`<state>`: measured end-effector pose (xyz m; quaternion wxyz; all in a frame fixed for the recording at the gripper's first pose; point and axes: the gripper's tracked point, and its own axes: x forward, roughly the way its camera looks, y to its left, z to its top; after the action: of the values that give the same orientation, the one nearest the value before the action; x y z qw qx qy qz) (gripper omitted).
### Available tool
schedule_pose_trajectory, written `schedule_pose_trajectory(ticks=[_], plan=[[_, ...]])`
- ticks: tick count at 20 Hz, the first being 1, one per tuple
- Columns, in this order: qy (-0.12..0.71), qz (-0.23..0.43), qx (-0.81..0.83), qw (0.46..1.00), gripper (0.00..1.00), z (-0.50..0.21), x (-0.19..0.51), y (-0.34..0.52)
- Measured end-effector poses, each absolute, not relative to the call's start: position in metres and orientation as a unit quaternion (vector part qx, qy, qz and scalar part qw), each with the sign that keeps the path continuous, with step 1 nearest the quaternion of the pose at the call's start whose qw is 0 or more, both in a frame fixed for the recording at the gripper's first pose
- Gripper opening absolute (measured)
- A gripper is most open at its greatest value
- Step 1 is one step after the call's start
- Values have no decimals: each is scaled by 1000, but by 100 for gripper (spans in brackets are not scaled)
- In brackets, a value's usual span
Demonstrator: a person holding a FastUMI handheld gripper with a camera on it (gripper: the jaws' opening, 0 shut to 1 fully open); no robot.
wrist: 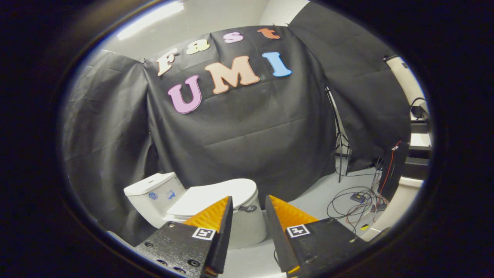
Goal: Open the toilet lid.
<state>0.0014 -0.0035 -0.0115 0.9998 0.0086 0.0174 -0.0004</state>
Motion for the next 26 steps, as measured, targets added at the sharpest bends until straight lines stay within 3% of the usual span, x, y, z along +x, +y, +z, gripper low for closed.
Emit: schedule_pose_trajectory(ticks=[12,18,26], plan=[[68,12,40,997,52,-25,33,-2],[25,56,149,987,52,-21,101,17],[43,51,290,955,51,-79,156,31]])
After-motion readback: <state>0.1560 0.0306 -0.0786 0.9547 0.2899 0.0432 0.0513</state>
